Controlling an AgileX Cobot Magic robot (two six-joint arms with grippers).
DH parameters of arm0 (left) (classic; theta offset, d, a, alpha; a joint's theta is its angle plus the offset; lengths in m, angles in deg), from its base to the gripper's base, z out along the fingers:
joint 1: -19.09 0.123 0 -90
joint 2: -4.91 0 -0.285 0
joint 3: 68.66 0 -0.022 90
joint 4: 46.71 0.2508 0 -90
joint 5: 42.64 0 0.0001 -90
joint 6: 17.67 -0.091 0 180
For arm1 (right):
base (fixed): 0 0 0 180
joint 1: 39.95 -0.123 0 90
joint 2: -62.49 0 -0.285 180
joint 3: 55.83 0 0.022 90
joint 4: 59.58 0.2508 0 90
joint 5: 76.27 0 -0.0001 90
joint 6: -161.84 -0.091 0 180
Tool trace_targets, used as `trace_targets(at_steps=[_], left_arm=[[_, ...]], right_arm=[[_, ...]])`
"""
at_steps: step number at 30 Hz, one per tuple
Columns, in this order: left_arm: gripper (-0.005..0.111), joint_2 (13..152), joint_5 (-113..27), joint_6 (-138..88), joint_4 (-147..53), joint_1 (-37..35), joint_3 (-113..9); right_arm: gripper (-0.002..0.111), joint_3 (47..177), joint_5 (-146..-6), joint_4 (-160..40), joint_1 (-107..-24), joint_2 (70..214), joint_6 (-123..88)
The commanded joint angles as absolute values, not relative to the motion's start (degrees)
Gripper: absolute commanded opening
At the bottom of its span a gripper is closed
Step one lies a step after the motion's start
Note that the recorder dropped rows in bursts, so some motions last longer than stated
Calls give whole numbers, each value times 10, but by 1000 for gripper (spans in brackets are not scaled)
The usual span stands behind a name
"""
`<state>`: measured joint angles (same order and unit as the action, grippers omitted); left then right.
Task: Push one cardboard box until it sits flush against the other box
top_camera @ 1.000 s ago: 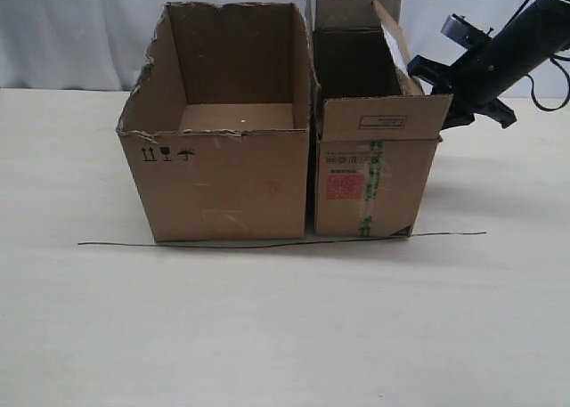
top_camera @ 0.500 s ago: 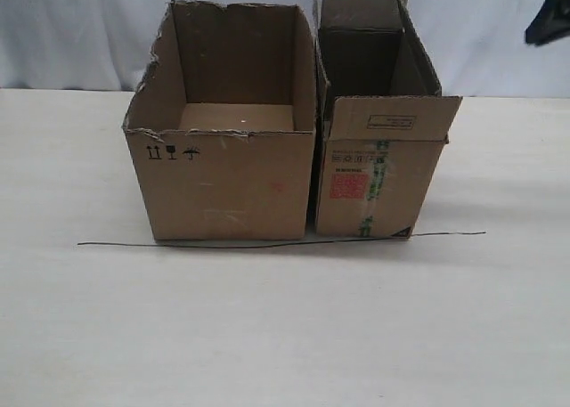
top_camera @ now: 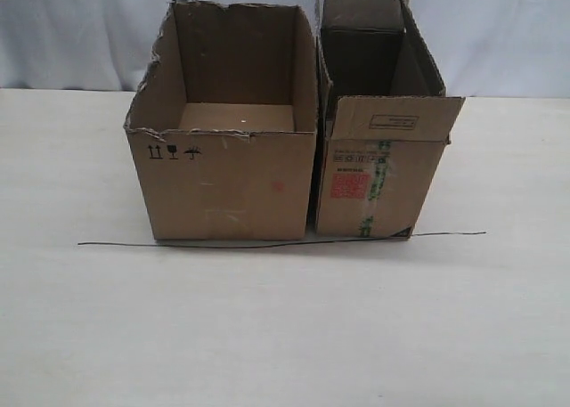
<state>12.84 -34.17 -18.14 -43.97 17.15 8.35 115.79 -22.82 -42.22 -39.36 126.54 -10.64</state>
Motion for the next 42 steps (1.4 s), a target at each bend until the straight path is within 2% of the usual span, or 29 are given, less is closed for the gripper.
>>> trace_targets(at_steps=[1, 7, 14, 19, 21, 26, 29, 33, 38, 42], left_arm=[[0, 127, -344, -180, -440, 170, 86], [0, 127, -344, -180, -440, 170, 86], [0, 127, -344, -180, -440, 170, 86], [0, 127, -344, -180, -440, 170, 86], [0, 127, -344, -180, -440, 170, 86], [0, 127, -344, -180, -440, 170, 86], [0, 127, -344, -180, -440, 170, 86], [0, 127, -344, -180, -438, 170, 86], [0, 127, -344, -180, -438, 170, 86], [0, 127, -344, -180, -438, 170, 86]], right_arm=[[5, 1036, -294, -422, -395, 1089, -98], [5, 952, -295, -469, -415, 900, -99], [5, 947, -300, -498, -415, 705, -125], [5, 939, -327, -517, -415, 703, -99], [5, 885, -389, -517, -415, 711, -97], [5, 567, -645, -528, -415, 703, -121], [5, 471, -659, -580, -414, 703, -221], [5, 470, -618, -622, -415, 703, -309], [5, 470, -608, -644, -516, 703, -303], [5, 470, -611, -643, -525, 703, -303]])
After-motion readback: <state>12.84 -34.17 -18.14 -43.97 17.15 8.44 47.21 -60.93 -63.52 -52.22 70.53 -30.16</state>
